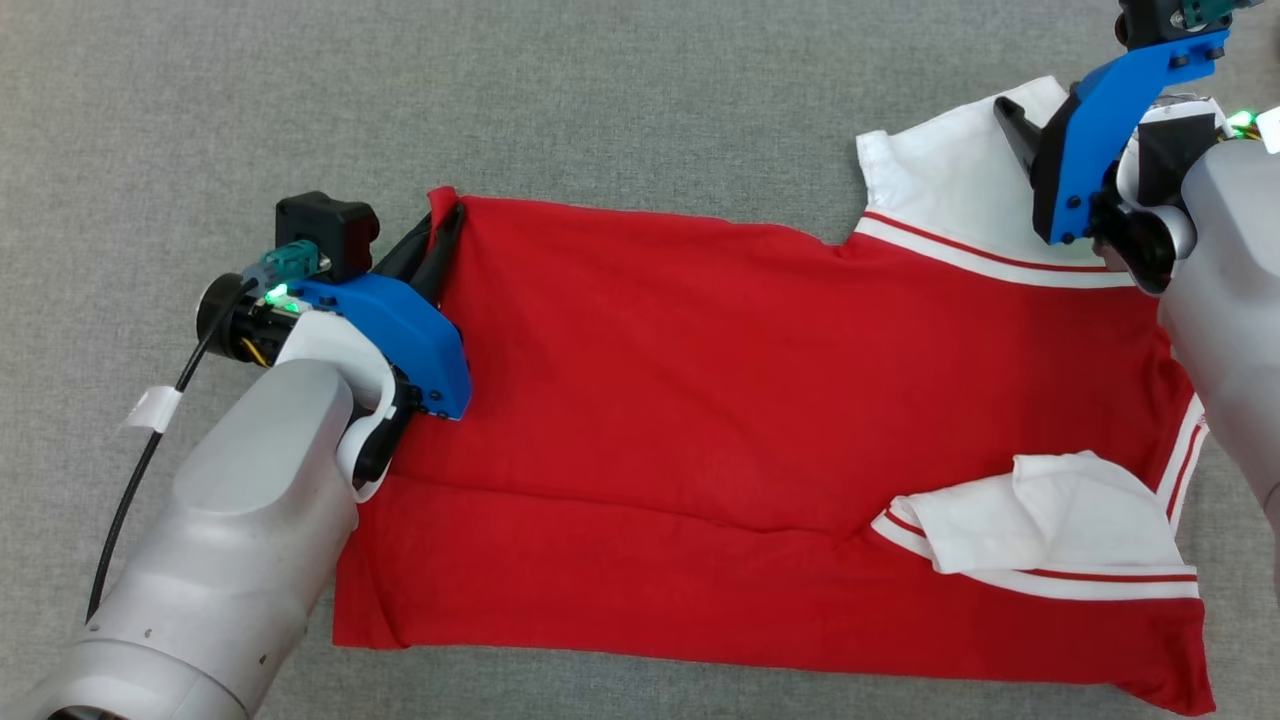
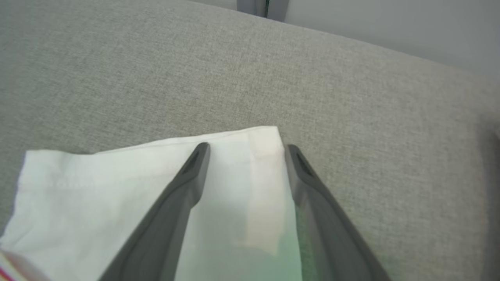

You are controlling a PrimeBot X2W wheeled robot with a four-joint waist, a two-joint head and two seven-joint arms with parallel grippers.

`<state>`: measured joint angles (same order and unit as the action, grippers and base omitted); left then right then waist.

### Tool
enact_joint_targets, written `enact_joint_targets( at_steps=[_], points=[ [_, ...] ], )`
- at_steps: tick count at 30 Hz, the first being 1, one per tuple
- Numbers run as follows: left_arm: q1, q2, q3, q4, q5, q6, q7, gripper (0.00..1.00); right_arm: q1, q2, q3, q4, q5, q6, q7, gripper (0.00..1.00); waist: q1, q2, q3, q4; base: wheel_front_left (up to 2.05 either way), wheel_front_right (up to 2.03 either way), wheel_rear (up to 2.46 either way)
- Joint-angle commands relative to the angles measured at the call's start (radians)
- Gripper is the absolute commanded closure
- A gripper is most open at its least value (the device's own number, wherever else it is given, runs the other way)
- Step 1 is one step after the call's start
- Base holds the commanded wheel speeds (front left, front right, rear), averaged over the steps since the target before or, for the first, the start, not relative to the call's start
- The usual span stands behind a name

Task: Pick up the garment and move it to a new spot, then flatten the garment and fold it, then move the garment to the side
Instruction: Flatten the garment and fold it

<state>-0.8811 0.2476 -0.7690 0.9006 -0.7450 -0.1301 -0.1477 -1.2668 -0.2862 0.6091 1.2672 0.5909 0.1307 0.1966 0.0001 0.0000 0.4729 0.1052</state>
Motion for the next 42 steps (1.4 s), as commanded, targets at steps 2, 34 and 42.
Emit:
enact_joint_targets(
  at_steps=[2,34,42],
  points=[
    [-0.018,-0.003,-0.007,-0.001,0.006,-0.001,-0.008,1.00,-0.016,-0.017,0.011,0.011,-0.022,0.000,0.021,0.00,-0.0001,0.0000,0.010,0.007,0.00,0.00,0.00],
    [0.049,0.008,0.016,0.060,-0.048,0.004,-0.095,1.00,0.145,0.016,-0.024,-0.050,-0.021,0.000,-0.314,1.00,-0.0001,0.0000,-0.109,-0.075,0.00,0.00,0.00],
    [0.114,0.021,0.033,0.060,-0.064,0.014,-0.108,1.00,0.309,0.014,-0.004,-0.191,0.038,0.000,-0.433,1.00,-0.0001,0.0000,-0.184,-0.110,0.00,0.00,0.00]
  ],
)
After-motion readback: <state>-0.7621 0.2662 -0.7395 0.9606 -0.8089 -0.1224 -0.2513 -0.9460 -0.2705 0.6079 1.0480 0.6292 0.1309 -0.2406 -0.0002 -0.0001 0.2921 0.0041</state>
